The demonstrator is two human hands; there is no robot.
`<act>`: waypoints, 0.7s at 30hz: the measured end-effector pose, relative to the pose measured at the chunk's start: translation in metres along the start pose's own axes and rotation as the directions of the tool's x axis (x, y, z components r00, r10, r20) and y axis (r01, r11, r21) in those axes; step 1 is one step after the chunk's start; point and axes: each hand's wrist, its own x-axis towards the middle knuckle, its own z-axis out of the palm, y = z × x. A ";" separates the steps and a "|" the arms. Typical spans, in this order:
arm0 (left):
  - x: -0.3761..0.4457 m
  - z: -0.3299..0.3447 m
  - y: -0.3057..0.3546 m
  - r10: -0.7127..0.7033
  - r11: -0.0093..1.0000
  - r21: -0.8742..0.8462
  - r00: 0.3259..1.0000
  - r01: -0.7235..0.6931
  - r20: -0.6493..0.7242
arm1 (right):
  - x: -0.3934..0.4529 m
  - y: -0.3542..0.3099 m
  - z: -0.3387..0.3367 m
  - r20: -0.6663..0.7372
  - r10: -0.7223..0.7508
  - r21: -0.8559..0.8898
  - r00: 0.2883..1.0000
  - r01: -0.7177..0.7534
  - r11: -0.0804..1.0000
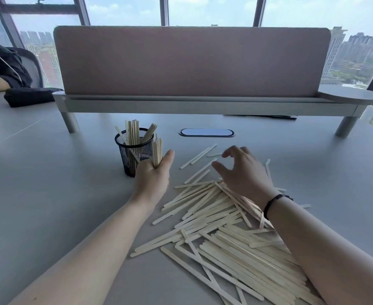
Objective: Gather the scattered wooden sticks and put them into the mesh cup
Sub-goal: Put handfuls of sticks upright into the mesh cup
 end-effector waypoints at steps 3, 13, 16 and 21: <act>0.004 -0.001 -0.002 -0.017 1.000 0.017 1.000 0.017 -0.002 | 0.027 -0.020 0.003 -0.018 -0.119 -0.035 0.993 0.119 0.992; 0.008 0.001 -0.010 0.041 0.998 -0.041 0.997 -0.038 0.067 | 0.100 -0.015 0.040 0.477 -0.105 -0.168 0.873 0.208 0.964; 0.008 0.000 -0.010 0.044 0.998 -0.042 0.996 -0.040 0.078 | 0.088 0.000 0.030 0.451 -0.104 -0.189 0.887 0.209 0.959; 0.006 -0.003 -0.008 0.054 0.998 -0.019 0.993 -0.053 0.105 | 0.039 0.020 0.004 0.413 -0.122 -0.173 0.902 0.210 0.962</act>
